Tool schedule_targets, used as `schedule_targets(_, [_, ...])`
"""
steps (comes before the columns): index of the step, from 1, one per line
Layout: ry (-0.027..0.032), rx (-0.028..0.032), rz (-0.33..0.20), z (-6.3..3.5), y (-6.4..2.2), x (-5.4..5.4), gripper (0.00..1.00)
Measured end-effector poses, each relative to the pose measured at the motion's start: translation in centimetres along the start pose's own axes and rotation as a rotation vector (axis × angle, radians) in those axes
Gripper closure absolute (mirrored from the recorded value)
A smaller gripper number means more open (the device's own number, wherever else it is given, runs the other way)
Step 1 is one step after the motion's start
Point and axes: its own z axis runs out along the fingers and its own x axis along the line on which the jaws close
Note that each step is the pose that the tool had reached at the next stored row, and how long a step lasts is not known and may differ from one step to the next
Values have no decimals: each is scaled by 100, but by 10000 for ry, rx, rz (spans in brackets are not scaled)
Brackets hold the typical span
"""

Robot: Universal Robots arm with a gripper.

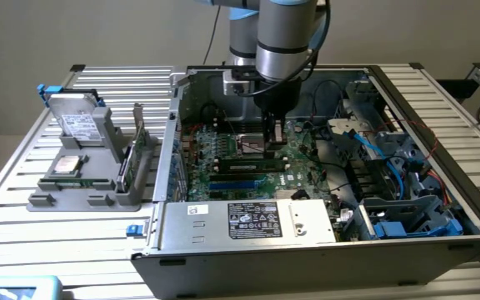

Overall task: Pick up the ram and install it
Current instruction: 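Press down the ram until it locks into place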

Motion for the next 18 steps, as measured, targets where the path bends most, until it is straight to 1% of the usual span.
schedule_targets(1, [101,18,2,2,0,-10,89])
schedule_targets(2, [211,54,7,2,1,-21,89])
schedule_targets(3, [291,90,11,4,2,-32,89])
schedule_targets(4, [318,112,14,7,4,-43,89])
schedule_targets(6, [316,133,17,16,12,-47,89])
schedule_targets(11, [319,134,16,31,33,-48,89])
schedule_targets(12, [310,134,16,33,34,-48,89])
schedule_targets(18, [217,135,18,38,43,-49,89])
